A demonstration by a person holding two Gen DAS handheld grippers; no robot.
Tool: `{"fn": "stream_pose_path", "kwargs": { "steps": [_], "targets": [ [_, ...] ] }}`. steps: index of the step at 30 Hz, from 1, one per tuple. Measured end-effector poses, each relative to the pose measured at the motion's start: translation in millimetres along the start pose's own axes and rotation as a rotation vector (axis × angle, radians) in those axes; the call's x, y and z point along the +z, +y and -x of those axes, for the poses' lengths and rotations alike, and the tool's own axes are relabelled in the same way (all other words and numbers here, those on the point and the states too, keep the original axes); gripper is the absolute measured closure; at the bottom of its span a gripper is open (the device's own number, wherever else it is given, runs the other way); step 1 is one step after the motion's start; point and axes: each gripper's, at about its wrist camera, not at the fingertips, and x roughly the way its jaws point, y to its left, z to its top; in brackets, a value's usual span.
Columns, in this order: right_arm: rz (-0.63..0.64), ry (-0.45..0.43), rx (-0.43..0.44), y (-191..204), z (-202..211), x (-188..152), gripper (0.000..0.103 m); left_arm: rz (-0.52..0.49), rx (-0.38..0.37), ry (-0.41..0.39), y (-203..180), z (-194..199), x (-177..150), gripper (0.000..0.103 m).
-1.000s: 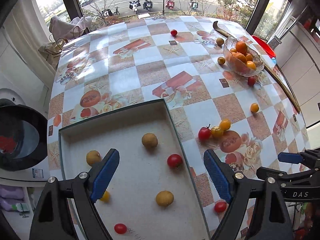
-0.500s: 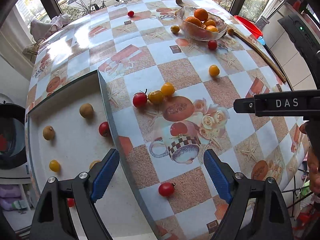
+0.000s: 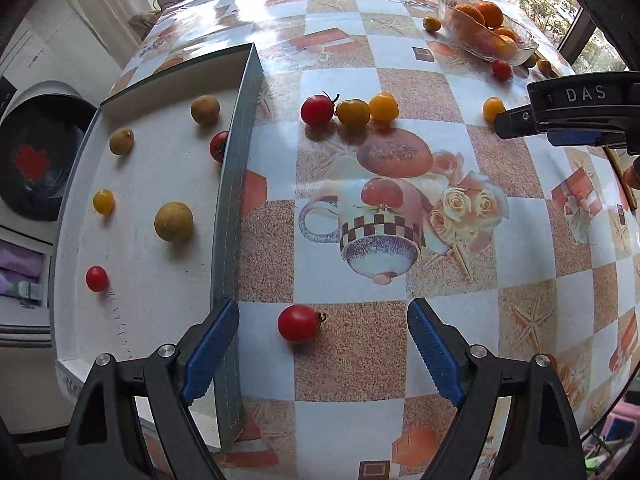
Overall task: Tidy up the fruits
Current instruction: 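Grasp a red cherry tomato with left tool while right tool grasps orange cherry tomato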
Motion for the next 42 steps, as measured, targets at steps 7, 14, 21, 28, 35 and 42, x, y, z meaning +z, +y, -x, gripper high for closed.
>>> {"fn": "stream_pose_path", "kwargs": {
  "steps": [7,14,21,28,35,42],
  "targets": [
    [0.104,-0.068,-0.019,25.2,-24.5,19.8,0.031,0.033,0.005,-0.049,-5.2,-4.3,-9.5,0.016],
    [0.179,-0.145,-0.076,42.5,-28.4,21.0,0.052,0.124,-0.052,-0.061,-0.1,-11.4,-21.8,0.025],
    [0.142,-0.149,0.026,28.4,-17.4,11.7,0.081,0.128,-0.070,-0.075,5.0,-5.6,-16.7,0.077],
    [0.082,-0.103,0.118,21.6,-8.9,-3.4,0.081,0.126,-0.090,-0.073,9.9,-7.0,-11.4,0.080],
    [0.046,-0.057,0.170,21.0,-0.1,-23.8,0.081,0.156,-0.114,-0.084,13.2,5.9,-9.3,0.080],
    [0.041,-0.030,0.183,31.7,9.0,-27.9,0.081,0.211,-0.175,-0.128,29.5,27.7,-3.9,0.080]
  ]
}}
